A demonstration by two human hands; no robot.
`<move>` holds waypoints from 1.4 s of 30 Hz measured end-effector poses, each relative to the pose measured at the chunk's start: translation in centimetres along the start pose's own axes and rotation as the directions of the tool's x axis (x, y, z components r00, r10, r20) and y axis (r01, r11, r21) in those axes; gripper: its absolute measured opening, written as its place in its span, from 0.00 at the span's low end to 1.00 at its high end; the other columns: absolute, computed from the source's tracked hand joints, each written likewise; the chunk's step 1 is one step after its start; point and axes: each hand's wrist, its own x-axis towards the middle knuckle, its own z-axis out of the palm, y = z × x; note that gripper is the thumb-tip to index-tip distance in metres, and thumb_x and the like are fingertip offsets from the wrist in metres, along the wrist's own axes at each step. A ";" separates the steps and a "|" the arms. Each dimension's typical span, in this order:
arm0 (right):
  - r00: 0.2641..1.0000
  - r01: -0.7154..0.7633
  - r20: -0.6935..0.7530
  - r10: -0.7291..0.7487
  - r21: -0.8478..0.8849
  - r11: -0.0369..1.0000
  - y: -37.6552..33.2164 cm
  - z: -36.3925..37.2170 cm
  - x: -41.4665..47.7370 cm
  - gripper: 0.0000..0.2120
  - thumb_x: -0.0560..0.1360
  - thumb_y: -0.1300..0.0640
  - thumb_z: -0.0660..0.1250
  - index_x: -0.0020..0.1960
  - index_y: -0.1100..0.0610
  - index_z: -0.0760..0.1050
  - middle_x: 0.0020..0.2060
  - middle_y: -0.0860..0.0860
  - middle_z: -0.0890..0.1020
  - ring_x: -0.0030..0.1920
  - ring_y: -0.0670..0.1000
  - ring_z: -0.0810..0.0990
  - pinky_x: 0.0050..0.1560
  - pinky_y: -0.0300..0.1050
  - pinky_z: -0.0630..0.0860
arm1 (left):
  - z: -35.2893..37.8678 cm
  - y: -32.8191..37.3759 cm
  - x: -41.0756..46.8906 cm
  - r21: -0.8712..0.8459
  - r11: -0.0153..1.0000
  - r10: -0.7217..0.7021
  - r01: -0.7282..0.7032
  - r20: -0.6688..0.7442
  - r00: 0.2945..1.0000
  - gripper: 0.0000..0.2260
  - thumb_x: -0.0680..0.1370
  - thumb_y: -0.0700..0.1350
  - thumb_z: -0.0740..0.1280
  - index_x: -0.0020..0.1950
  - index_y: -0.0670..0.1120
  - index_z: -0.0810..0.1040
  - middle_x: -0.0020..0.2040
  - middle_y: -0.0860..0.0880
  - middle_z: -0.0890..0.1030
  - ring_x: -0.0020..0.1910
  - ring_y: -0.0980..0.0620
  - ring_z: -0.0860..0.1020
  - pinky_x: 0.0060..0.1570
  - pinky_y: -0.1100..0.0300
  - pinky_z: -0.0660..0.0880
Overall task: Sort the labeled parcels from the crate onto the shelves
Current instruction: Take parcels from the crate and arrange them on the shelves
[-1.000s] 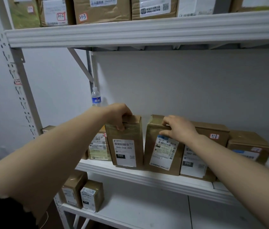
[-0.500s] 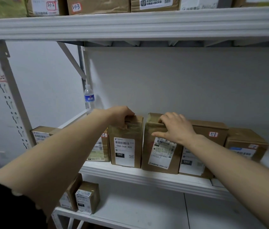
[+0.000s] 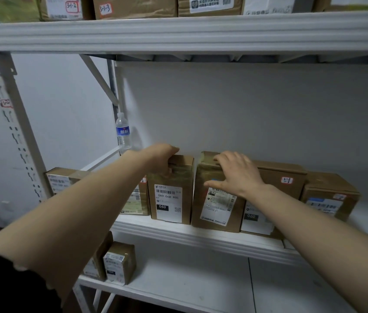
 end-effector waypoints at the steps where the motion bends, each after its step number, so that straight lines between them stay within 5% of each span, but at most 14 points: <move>1: 1.000 0.007 0.002 -0.007 0.000 1.000 -0.1 -0.1 -0.2 0.37 0.69 0.30 0.62 0.69 0.52 0.64 0.67 0.50 0.69 0.68 0.52 0.66 0.72 0.50 0.58 | 0.0 0.2 -0.3 -0.004 1.000 -0.009 0.009 -0.009 1.000 0.31 0.75 0.36 0.67 0.76 0.44 0.59 0.71 0.44 0.69 0.69 0.46 0.68 0.66 0.56 0.65; 5: 0.998 0.059 -0.010 -0.059 0.001 0.998 -0.5 -0.7 -1.1 0.39 0.70 0.31 0.63 0.72 0.53 0.61 0.71 0.51 0.65 0.72 0.53 0.60 0.75 0.51 0.45 | 0.0 0.5 -1.8 -0.014 0.998 -0.068 0.067 -0.066 0.995 0.33 0.75 0.34 0.67 0.77 0.44 0.56 0.74 0.45 0.65 0.72 0.46 0.65 0.68 0.56 0.64; 8: 0.982 0.141 -0.130 -0.135 0.040 0.989 -0.9 -1.0 -2.0 0.31 0.73 0.36 0.64 0.68 0.54 0.68 0.66 0.51 0.71 0.68 0.54 0.67 0.73 0.52 0.52 | 0.1 0.7 -3.3 -0.052 0.994 -0.104 0.096 -0.177 0.979 0.33 0.75 0.35 0.67 0.77 0.45 0.57 0.75 0.46 0.62 0.72 0.46 0.64 0.68 0.56 0.63; 11: 0.897 0.283 -0.369 -0.244 0.053 0.958 -1.8 -0.5 -3.3 0.18 0.72 0.44 0.61 0.53 0.56 0.79 0.48 0.52 0.81 0.50 0.55 0.79 0.56 0.48 0.67 | 1.3 1.8 -6.1 -0.153 0.988 -0.100 0.038 -0.424 0.900 0.25 0.75 0.37 0.66 0.72 0.45 0.68 0.68 0.45 0.72 0.64 0.46 0.73 0.62 0.54 0.70; 13: 0.837 0.370 -0.448 -0.315 0.039 0.928 -2.8 0.2 -4.5 0.13 0.72 0.48 0.60 0.43 0.54 0.80 0.38 0.50 0.81 0.39 0.53 0.79 0.45 0.45 0.65 | 3.2 2.8 -8.2 -0.190 0.980 -0.060 -0.058 -0.560 0.826 0.17 0.74 0.38 0.66 0.63 0.42 0.77 0.56 0.44 0.79 0.54 0.45 0.77 0.53 0.52 0.75; 15: 0.817 0.419 -0.453 -0.357 0.041 0.907 -3.9 1.1 -6.1 0.12 0.71 0.50 0.60 0.35 0.54 0.78 0.31 0.48 0.78 0.33 0.52 0.76 0.38 0.45 0.65 | 5.4 4.2 -10.2 -0.201 0.971 0.000 -0.133 -0.552 0.834 0.13 0.72 0.43 0.63 0.53 0.41 0.81 0.46 0.45 0.81 0.45 0.44 0.79 0.44 0.53 0.76; 19: 0.897 0.389 -0.271 -0.349 0.107 0.915 -5.3 2.4 -10.5 0.14 0.68 0.50 0.57 0.28 0.53 0.75 0.25 0.48 0.77 0.28 0.52 0.77 0.33 0.41 0.67 | 9.9 6.7 -12.5 -0.227 0.958 0.098 -0.177 -0.323 0.941 0.16 0.71 0.49 0.60 0.50 0.44 0.81 0.45 0.46 0.81 0.45 0.45 0.79 0.42 0.57 0.73; 22: 0.976 0.188 0.096 -0.196 0.087 0.978 -5.2 2.6 -14.8 0.15 0.74 0.49 0.56 0.44 0.53 0.80 0.41 0.50 0.83 0.45 0.53 0.80 0.46 0.45 0.69 | 12.8 7.9 -13.4 -0.227 0.957 0.147 -0.182 -0.163 0.976 0.16 0.74 0.45 0.65 0.62 0.46 0.77 0.57 0.48 0.79 0.56 0.48 0.76 0.51 0.59 0.72; 25: 0.959 -0.131 0.268 0.095 0.120 0.984 -4.2 2.9 -20.1 0.13 0.77 0.49 0.59 0.56 0.52 0.76 0.54 0.50 0.80 0.57 0.53 0.75 0.58 0.45 0.67 | 15.0 8.9 -14.2 -0.218 0.947 0.234 -0.237 -0.041 0.971 0.22 0.75 0.46 0.65 0.69 0.48 0.72 0.65 0.49 0.74 0.64 0.49 0.71 0.60 0.58 0.71; 31: 0.706 -0.660 0.410 0.577 0.087 0.746 -6.6 2.7 -34.2 0.19 0.77 0.48 0.61 0.66 0.51 0.70 0.62 0.49 0.74 0.61 0.51 0.73 0.57 0.43 0.69 | 19.6 11.2 -18.8 -0.232 0.879 0.463 -0.416 0.210 0.861 0.25 0.76 0.47 0.64 0.73 0.49 0.65 0.71 0.48 0.67 0.70 0.48 0.66 0.65 0.58 0.66; 42: 0.160 -0.982 0.333 0.929 -0.043 0.184 -18.3 -9.2 -59.6 0.22 0.75 0.48 0.64 0.68 0.51 0.68 0.65 0.52 0.72 0.62 0.54 0.74 0.60 0.44 0.71 | 20.4 26.5 -37.1 -0.342 0.540 0.834 -0.769 0.340 0.434 0.27 0.75 0.47 0.66 0.73 0.48 0.65 0.70 0.47 0.70 0.68 0.49 0.70 0.65 0.58 0.68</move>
